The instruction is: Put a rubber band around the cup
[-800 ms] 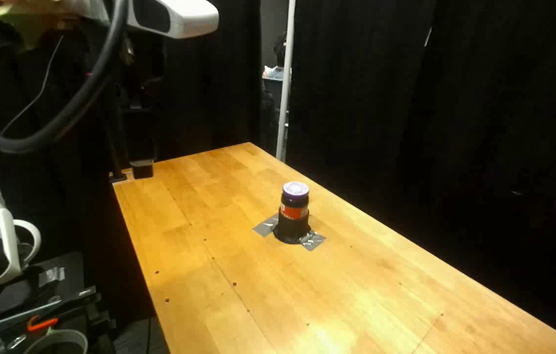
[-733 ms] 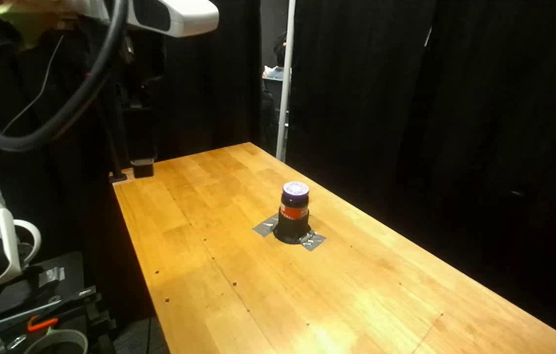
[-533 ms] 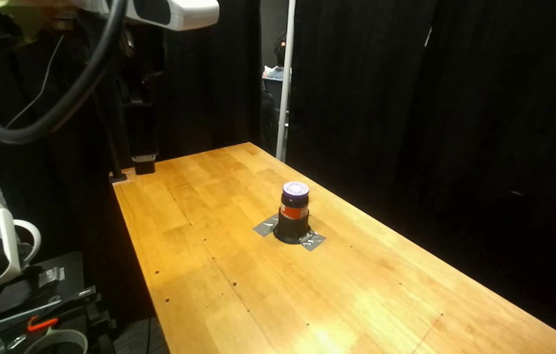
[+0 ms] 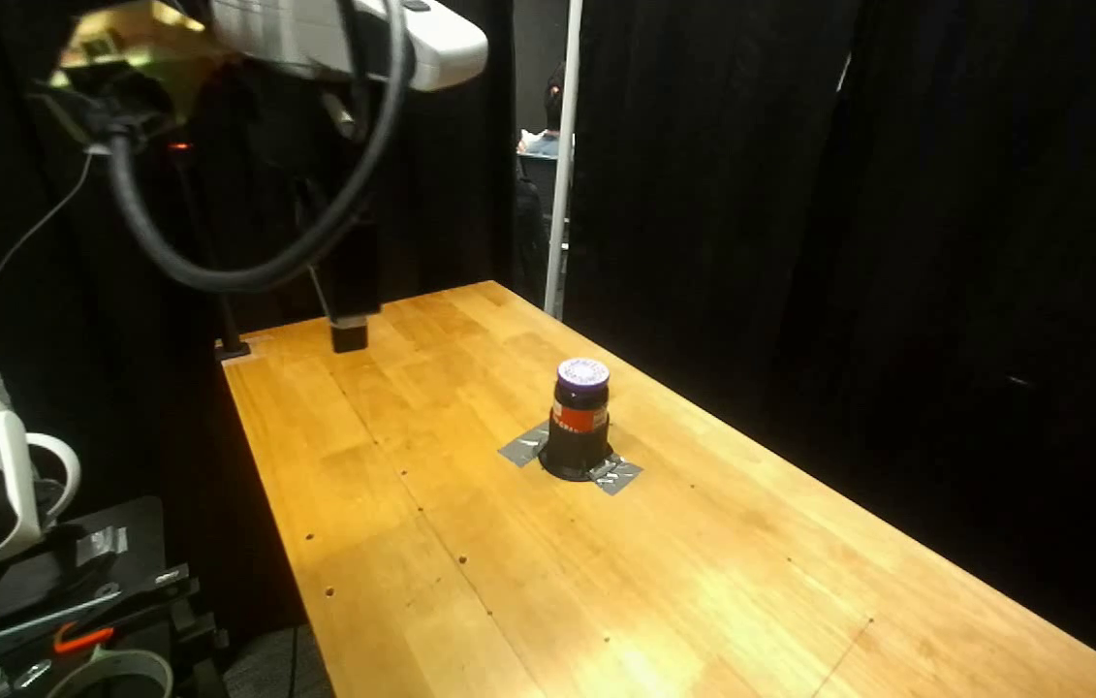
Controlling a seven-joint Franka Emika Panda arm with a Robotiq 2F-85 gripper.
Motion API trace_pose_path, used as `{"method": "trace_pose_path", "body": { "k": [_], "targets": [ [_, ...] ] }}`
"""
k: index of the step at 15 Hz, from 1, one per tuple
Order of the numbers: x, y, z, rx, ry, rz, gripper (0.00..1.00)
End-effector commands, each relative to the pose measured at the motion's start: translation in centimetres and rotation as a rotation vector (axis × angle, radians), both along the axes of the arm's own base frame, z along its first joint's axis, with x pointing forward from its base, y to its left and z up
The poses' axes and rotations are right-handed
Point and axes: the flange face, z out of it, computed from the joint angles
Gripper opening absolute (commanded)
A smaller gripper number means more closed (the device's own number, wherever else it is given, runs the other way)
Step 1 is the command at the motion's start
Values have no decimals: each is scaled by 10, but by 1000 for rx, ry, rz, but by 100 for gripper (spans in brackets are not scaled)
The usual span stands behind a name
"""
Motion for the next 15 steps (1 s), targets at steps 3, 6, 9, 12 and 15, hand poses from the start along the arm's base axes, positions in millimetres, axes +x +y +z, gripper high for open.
{"method": "trace_pose_path", "body": {
  "k": [3, 6, 9, 12, 15],
  "targets": [
    [106, 26, -24, -45, 42, 92, 100],
    [158, 46, -45, -77, 77, 135, 100],
    [205, 63, -67, -108, 93, 170, 100],
    [247, 78, -89, -157, 100, 186, 100],
    [283, 85, -101, -198, 90, 228, 100]
  ]
}}
